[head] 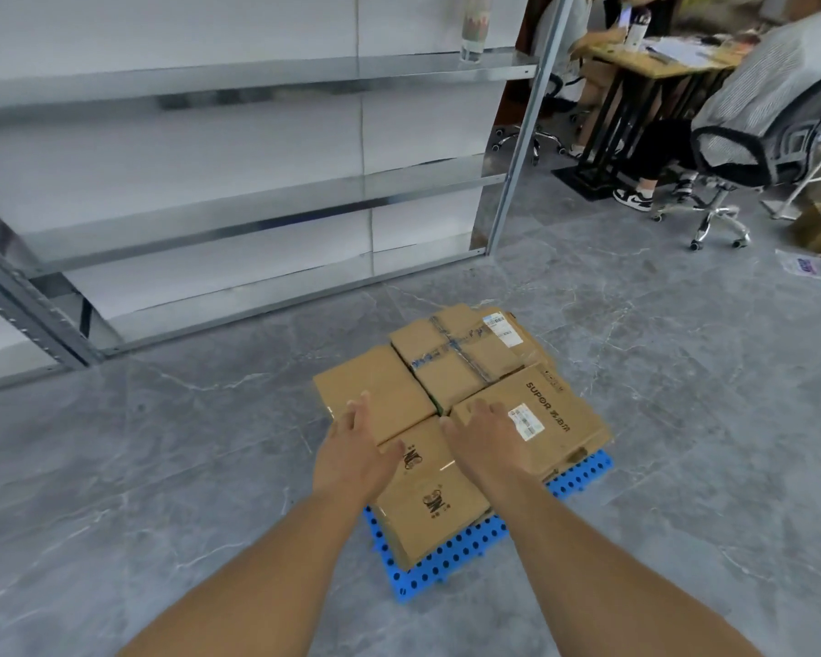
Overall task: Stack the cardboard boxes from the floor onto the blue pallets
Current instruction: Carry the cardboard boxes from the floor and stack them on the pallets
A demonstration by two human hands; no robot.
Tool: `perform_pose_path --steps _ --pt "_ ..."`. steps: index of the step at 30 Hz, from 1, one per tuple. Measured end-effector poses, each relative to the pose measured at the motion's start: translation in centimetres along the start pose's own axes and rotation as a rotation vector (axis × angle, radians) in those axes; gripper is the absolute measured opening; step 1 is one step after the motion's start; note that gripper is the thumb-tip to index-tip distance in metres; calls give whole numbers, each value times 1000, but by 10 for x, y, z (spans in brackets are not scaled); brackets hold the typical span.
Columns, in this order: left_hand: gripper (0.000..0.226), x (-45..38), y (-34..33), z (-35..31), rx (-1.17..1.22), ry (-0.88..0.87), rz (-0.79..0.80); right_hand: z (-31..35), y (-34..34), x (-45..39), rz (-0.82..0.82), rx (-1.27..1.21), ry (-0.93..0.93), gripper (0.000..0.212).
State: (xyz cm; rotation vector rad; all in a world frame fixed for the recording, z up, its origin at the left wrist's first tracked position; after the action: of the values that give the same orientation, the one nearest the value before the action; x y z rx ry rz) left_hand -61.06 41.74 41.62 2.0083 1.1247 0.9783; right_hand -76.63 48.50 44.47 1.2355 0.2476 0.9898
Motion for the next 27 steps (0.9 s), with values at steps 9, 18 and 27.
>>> perform_pose_path --steps 9,18,27 --pt "82 -44 15 18 -62 -148 95 32 -17 -11 -97 -65 -133 47" --pt "82 -103 17 9 -117 -290 236 44 -31 -39 -182 -162 -346 45" --pt "82 -185 55 58 -218 -560 420 126 -72 -52 -286 -288 -646 49"
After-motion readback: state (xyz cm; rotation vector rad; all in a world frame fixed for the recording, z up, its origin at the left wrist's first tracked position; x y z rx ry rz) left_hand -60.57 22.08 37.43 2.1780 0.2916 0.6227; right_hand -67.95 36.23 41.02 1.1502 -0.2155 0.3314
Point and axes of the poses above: each hand's wrist, its own x-axis away from the middle knuckle, its own y-axis out of the back of the hand, z = x × y, the point moved 4 cm from there along -x, towards the middle knuckle
